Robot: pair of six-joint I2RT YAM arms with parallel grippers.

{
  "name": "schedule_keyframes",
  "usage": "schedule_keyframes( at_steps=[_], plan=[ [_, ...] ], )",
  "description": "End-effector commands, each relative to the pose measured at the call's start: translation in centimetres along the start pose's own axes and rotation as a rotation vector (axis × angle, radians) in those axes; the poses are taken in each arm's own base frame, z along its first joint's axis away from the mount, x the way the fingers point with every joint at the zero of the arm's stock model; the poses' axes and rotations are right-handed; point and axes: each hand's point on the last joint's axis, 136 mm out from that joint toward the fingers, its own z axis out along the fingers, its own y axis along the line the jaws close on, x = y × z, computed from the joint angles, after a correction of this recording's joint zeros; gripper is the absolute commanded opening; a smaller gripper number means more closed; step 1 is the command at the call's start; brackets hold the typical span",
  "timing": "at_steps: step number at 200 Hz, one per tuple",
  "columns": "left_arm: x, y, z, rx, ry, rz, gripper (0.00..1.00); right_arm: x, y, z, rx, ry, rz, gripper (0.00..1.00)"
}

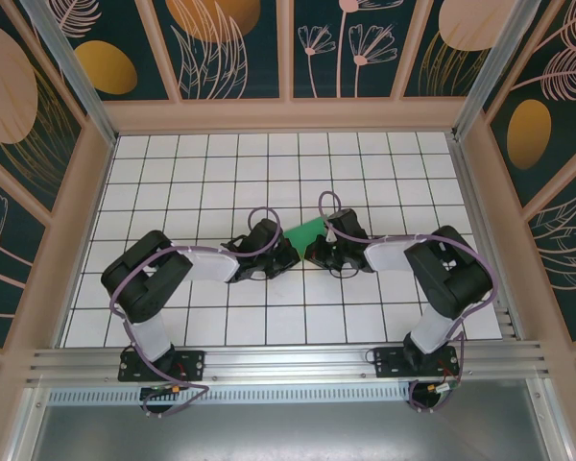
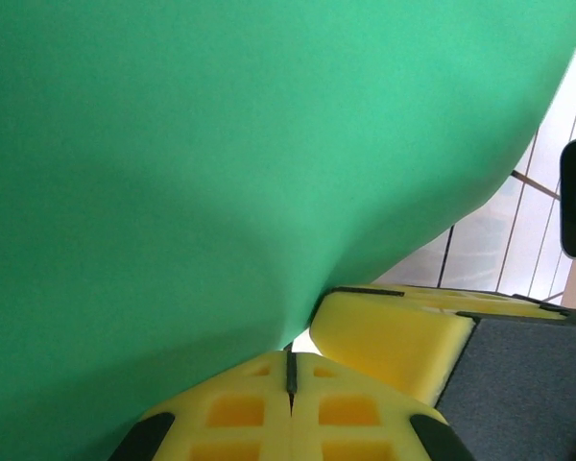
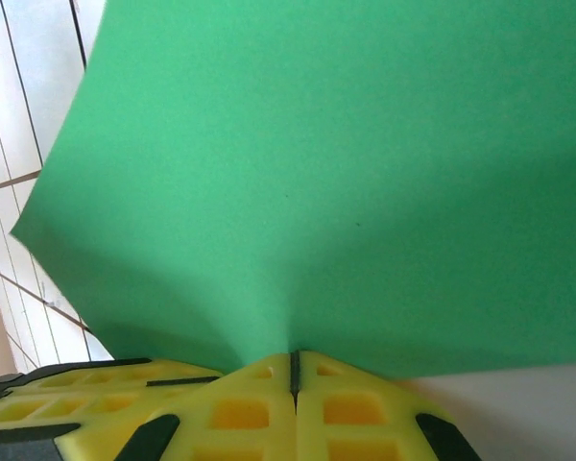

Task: Fold a paper plane with a square sheet of paper (pick it up from the middle)

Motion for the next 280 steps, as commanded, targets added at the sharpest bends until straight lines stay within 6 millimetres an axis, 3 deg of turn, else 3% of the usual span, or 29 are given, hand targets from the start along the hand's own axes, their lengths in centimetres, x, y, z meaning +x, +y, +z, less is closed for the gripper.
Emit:
schedule_keyframes(
  at_steps=[1, 47, 97, 134, 173, 237, 280],
  plan=[
    [0.1, -0.2, 0.5, 0.001, 0.006, -0.015, 0.0, -0.3, 0.2, 0.4, -0.009, -0.008, -0.011, 0.0],
    [0.0, 1.5, 0.6, -0.066, -0.011, -0.035, 0.0, -0.9, 2.0, -0.5, -0.068, -0.032, -0.041, 0.0],
    [0.0, 1.8, 0.6, -0.078, -0.013, -0.04, 0.0, -1.3, 1.5, 0.1, -0.037, -0.034, -0.037, 0.0],
    [0.0, 1.1, 0.5, -0.059, -0.01, -0.027, 0.0, -1.3, 0.7, 0.6, -0.007, -0.03, -0.015, 0.0],
    [-0.6, -1.5, -0.4, 0.031, -0.038, 0.004, 0.0, -1.0, -0.2, 0.8, 0.034, -0.017, -0.005, 0.0],
    [-0.5, -1.8, -0.1, 0.066, -0.033, -0.004, 0.01, -0.4, -1.0, 1.2, 0.046, 0.01, 0.005, 0.0],
    [-0.7, 0.9, 0.5, -0.053, -0.051, -0.021, 0.0, -0.2, -1.1, 1.3, 0.046, 0.015, 0.009, 0.0]
  ],
)
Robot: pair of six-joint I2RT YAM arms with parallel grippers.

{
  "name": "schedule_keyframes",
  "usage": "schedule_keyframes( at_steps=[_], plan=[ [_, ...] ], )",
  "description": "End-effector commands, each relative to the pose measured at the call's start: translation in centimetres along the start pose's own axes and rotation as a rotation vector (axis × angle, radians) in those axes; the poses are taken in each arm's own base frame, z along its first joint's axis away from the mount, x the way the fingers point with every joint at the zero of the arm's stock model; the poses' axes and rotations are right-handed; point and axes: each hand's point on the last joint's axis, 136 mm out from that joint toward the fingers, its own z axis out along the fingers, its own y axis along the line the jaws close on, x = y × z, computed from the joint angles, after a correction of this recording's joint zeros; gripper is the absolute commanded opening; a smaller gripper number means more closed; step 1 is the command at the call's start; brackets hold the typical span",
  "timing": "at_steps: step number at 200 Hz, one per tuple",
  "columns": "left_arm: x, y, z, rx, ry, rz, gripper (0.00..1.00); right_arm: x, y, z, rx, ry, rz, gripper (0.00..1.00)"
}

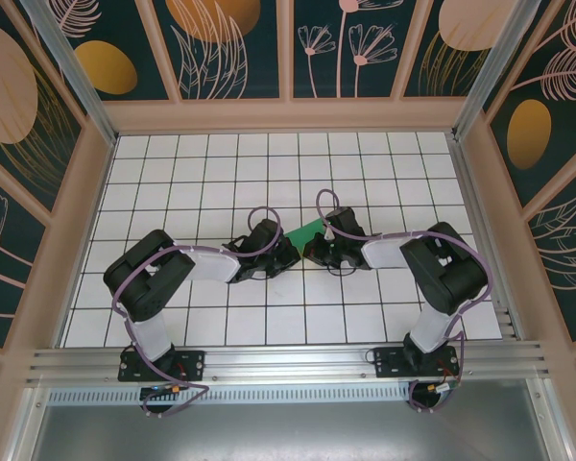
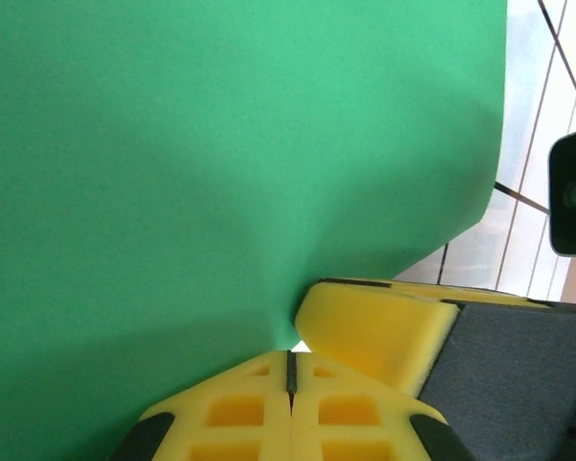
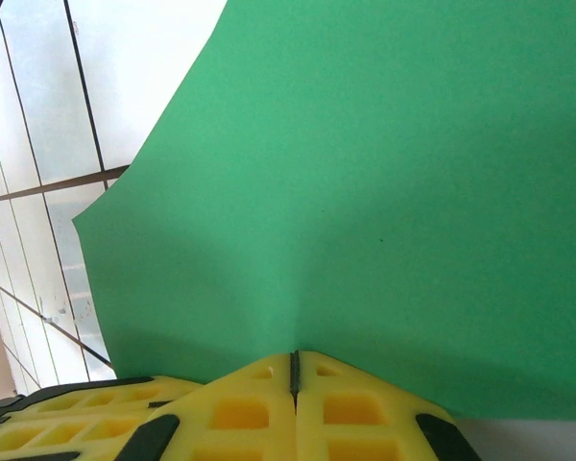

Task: Fold a paper plane with a square sheet of paper (pick it up from the middle)

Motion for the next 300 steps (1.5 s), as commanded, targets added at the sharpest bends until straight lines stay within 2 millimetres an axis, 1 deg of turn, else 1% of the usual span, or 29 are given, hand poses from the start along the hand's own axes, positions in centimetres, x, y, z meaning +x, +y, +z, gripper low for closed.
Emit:
schedule_keyframes(
  at_steps=[1, 34, 50, 81, 100, 102, 105, 125, 173, 206, 217, 233, 245, 259, 279, 300],
  plan=[
    [-0.1, 0.9, 0.3, -0.053, -0.016, -0.013, 0.0, 0.5, -1.3, 0.6, 0.042, 0.023, 0.01, 0.0],
    [0.0, 2.4, 0.2, -0.107, -0.022, -0.044, 0.0, 0.5, -1.2, 0.5, 0.033, 0.021, 0.006, 0.0],
    [0.0, 3.0, 0.1, -0.136, -0.028, -0.057, 0.0, 0.5, -1.5, 0.4, 0.036, 0.018, 0.011, 0.0],
    [0.4, 4.5, 0.0, -0.189, -0.02, -0.09, 0.0, -0.4, -2.0, -0.2, 0.035, -0.018, 0.024, 0.0],
    [0.7, 5.4, 0.1, -0.212, -0.01, -0.117, 0.0, -0.5, -1.9, -0.5, 0.03, -0.026, 0.013, 0.0],
    [0.8, 5.6, 0.1, -0.216, -0.009, -0.119, 0.0, -1.1, -2.4, -0.8, 0.034, -0.041, 0.028, 0.0],
    [0.9, 5.7, 0.1, -0.22, -0.008, -0.122, 0.0, -1.4, -2.5, -1.0, 0.036, -0.049, 0.031, 0.0],
    [1.2, 6.6, 0.0, -0.243, -0.001, -0.143, 0.0, -2.1, -3.5, -1.5, 0.061, -0.072, 0.036, 0.0],
    [1.5, 7.6, -0.3, -0.267, -0.002, -0.169, 0.0, -4.0, -6.2, -3.1, 0.113, -0.134, 0.046, 0.0],
    [1.5, 7.5, -0.5, -0.262, -0.005, -0.169, 0.0, -5.7, -8.9, -4.6, 0.165, -0.189, 0.063, 0.0],
    [1.6, 7.6, -0.6, -0.263, -0.005, -0.17, 0.0, -6.6, -9.6, -5.3, 0.176, -0.212, 0.073, 0.0],
    [1.5, 7.5, -0.5, -0.263, -0.002, -0.166, 0.0, -7.7, -10.1, -6.1, 0.176, -0.236, 0.079, 0.0],
    [1.6, 7.4, -0.3, -0.262, 0.003, -0.158, 0.0, -8.5, -9.7, -6.7, 0.162, -0.251, 0.085, 0.0],
    [1.4, 7.1, -0.2, -0.26, 0.006, -0.144, 0.0, -9.2, -7.9, -7.7, 0.103, -0.277, 0.072, 0.0],
    [1.1, 6.6, 0.0, -0.268, 0.01, -0.097, 0.0, -9.3, -4.9, -9.0, 0.032, -0.298, 0.033, 0.0],
    [0.7, 6.3, 0.1, -0.296, 0.015, -0.003, 0.0, -8.9, -3.2, -9.9, 0.008, -0.311, 0.003, 0.0]
  ],
)
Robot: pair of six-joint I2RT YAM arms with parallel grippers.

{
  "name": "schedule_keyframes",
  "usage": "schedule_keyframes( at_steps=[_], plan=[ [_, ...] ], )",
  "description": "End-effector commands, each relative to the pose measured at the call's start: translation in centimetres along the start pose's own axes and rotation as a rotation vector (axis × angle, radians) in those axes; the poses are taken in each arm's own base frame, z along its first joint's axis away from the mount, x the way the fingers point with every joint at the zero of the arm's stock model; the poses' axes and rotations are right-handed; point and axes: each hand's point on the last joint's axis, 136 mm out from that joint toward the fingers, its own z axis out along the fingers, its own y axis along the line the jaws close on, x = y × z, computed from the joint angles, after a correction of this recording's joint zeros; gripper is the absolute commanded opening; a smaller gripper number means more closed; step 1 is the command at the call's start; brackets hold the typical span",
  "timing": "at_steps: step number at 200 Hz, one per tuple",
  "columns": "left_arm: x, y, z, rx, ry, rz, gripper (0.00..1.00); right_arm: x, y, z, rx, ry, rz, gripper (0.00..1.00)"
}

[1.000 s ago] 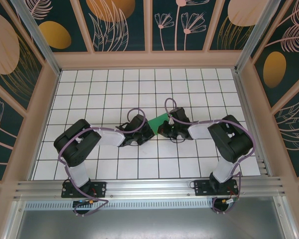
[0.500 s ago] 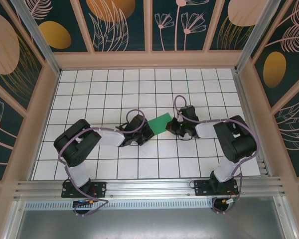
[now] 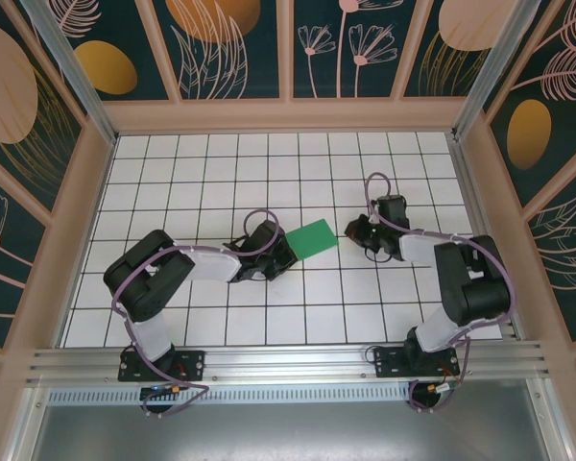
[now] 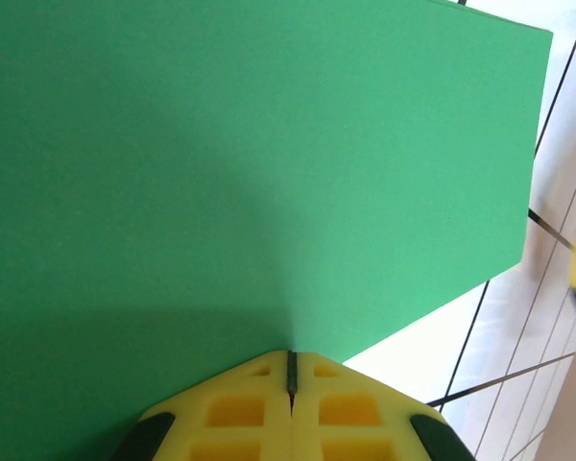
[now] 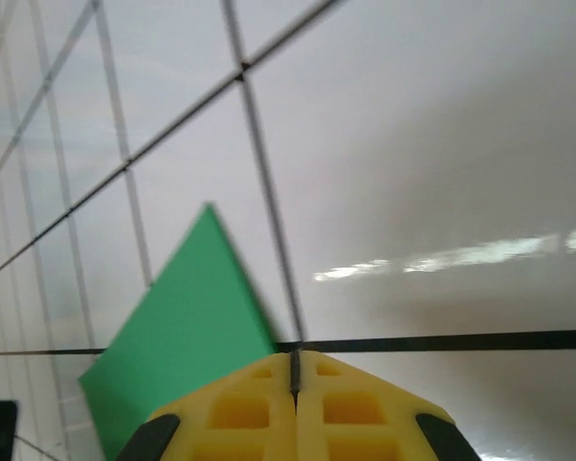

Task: Fold a paper plane with a square sheet of paper (pick it up from the middle)

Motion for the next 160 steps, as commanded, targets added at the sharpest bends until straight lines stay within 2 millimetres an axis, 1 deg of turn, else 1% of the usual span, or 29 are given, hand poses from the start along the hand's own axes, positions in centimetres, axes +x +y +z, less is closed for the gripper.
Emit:
schedule_keyframes(
  at_steps=[1, 15, 29, 42, 54, 72, 79, 96, 120, 135, 151, 160],
  plan=[
    [0.5, 4.8, 0.5, -0.211, 0.023, 0.095, 0.0, -0.1, 2.3, -1.5, -0.036, -0.025, -0.045, 0.0],
    [0.0, 4.1, 0.4, -0.212, 0.011, 0.184, 0.0, 0.7, 2.6, -1.6, -0.041, -0.019, -0.05, 0.0],
    [-0.7, 3.3, 0.4, -0.22, 0.0, 0.285, 0.0, 1.8, 3.3, -1.1, -0.054, 0.009, -0.055, 0.0],
    [-1.2, 2.4, 0.2, -0.215, -0.009, 0.381, 0.0, 3.1, 4.1, -0.2, -0.066, 0.042, -0.064, 0.0],
    [-1.8, 2.1, -0.2, -0.231, -0.03, 0.438, 0.0, 4.1, 4.8, 0.9, -0.069, 0.07, -0.072, 0.0],
    [-2.3, 1.4, -0.6, -0.219, -0.041, 0.484, 0.0, 5.4, 5.6, 2.4, -0.077, 0.108, -0.072, 0.0],
    [-2.3, 1.2, -0.7, -0.212, -0.04, 0.493, 0.0, 5.7, 5.6, 2.9, -0.074, 0.119, -0.07, 0.0],
    [-2.2, 0.7, -0.9, -0.188, -0.039, 0.498, 0.0, 6.1, 5.2, 3.9, -0.053, 0.136, -0.059, 0.0],
    [-1.9, -0.1, -0.9, -0.145, -0.032, 0.494, 0.0, 5.6, 4.8, 4.6, -0.027, 0.121, -0.058, 0.0],
    [-1.8, -1.0, -1.1, -0.106, -0.033, 0.481, 0.0, 5.4, 4.5, 5.1, -0.008, 0.122, -0.052, 0.0],
    [-1.6, -2.3, -1.4, -0.056, -0.033, 0.459, 0.0, 5.8, 4.0, 5.3, 0.002, 0.134, -0.036, 0.0],
    [-1.9, -2.9, -1.7, -0.045, -0.047, 0.435, 0.0, 6.0, 3.7, 5.3, 0.011, 0.138, -0.025, 0.0]
  ],
)
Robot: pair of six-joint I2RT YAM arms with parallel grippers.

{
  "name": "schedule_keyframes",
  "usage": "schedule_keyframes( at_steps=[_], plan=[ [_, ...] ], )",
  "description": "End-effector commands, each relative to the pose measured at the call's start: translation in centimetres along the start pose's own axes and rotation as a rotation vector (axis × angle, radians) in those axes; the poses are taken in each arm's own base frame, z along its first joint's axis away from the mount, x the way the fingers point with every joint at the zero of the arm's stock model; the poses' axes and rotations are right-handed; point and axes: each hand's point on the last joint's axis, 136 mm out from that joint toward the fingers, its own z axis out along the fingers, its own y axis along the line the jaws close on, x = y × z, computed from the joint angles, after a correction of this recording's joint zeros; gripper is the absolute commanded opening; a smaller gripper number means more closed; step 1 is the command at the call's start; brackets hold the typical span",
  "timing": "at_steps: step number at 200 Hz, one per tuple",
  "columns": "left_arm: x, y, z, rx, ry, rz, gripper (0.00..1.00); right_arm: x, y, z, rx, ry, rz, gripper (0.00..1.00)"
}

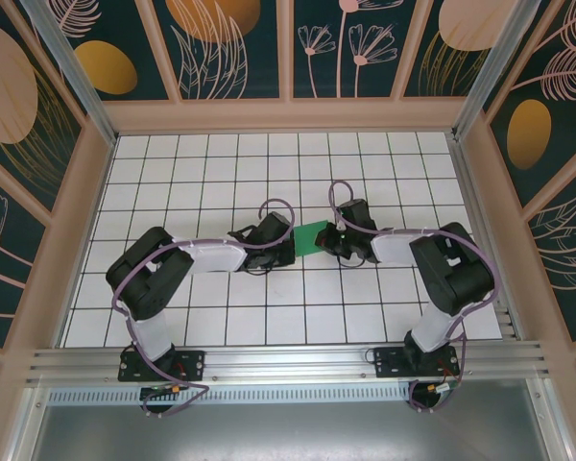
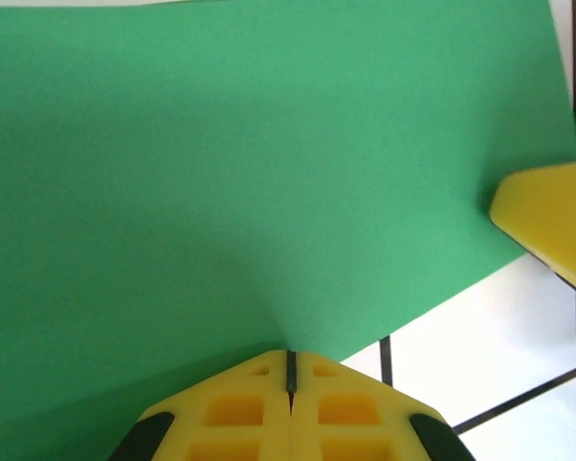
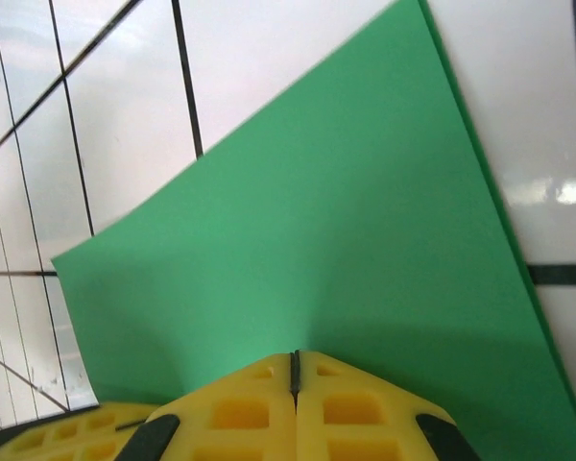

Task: Fold a paper plane with a square sheet of paper (pick it up from the middle)

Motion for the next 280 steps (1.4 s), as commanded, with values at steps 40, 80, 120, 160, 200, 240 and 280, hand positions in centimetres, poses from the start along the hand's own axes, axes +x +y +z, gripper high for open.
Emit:
schedule_keyframes(
  at_steps=[40, 80, 120, 160, 200, 240, 280],
  plan=[
    [-2.8, -3.4, -1.8, 0.165, -0.103, -0.251, 0.0, 0.5, -1.7, 0.6, 0.042, -0.007, 0.083, 0.0],
    [-2.1, -4.0, -0.2, 0.223, -0.113, -0.382, 0.0, 1.4, -2.4, 0.6, 0.037, 0.001, 0.139, 0.0],
    [-1.3, -2.7, 0.8, 0.175, -0.108, -0.442, 0.0, 1.7, -2.4, 0.4, 0.036, 0.008, 0.143, 0.0],
    [-0.4, -0.5, 1.1, 0.103, -0.116, -0.49, 0.0, 1.7, -2.3, 0.3, 0.03, 0.014, 0.133, 0.0],
    [0.6, 1.6, 1.1, 0.04, -0.127, -0.544, 0.0, 1.7, -2.0, 0.3, 0.017, 0.021, 0.129, 0.0],
    [0.7, 1.9, 0.6, 0.039, -0.132, -0.557, 0.0, 0.9, 1.8, -0.7, -0.121, 0.015, 0.038, 0.0],
    [0.5, 1.6, 0.4, 0.051, -0.135, -0.551, 0.0, 1.3, 4.2, -0.4, -0.163, 0.042, -0.034, 0.0]
  ],
)
